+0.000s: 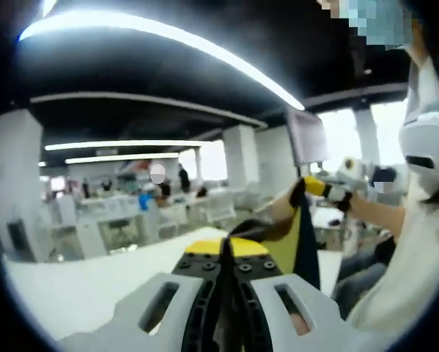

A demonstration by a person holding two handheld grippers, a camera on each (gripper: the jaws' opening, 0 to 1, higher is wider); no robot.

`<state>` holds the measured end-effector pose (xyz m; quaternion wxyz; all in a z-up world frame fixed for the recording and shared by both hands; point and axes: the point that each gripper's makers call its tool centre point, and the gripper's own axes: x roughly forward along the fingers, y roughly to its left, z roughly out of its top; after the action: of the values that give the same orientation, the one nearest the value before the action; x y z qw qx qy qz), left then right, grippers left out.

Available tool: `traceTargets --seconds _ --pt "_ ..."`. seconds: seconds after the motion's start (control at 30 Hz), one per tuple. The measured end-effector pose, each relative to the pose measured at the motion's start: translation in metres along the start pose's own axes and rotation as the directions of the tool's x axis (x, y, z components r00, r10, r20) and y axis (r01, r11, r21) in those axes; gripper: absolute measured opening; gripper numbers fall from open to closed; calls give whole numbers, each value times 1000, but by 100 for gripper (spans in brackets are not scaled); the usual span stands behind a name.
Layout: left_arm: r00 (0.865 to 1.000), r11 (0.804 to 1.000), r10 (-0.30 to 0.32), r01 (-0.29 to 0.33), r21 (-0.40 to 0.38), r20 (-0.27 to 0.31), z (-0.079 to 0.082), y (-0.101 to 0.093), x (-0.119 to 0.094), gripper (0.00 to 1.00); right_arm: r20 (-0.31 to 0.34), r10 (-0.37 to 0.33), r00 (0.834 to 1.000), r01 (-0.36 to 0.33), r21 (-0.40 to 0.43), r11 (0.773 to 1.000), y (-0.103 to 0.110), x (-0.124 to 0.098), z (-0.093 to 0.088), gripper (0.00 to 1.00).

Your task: Fold the garment on the visible template until the final outline fits inside the template.

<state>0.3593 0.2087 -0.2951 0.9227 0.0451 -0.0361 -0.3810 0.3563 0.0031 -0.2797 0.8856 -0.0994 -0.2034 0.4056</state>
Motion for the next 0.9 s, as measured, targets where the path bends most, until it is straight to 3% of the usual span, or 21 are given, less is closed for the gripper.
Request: traceTargets --seconds 0.3,0.57,0.63,0.77,0.9 --pt "1000 1000 -9 9 -13 -21 -3 -20 -21 0 -18 60 998 -59 65 996 26 -19 13 1" --pt "998 999 -34 33 -26 -55 -2 -36 -32 0 -85 81 993 -72 112 991 44 -33 15 1" --pt "997 999 -39 37 -34 -68 -7 -36 -32 0 -95 86 992 -73 129 989 46 -34 11 1" --pt "995 997 -30 23 -74 -93 -29 -25 -24 0 -128 75 989 -54 162 985 43 -31 -14 1" --pt "992 996 -21 10 -88 -128 -57 -10 -7 0 -166 60 984 -27 196 980 37 -23 -53 1"
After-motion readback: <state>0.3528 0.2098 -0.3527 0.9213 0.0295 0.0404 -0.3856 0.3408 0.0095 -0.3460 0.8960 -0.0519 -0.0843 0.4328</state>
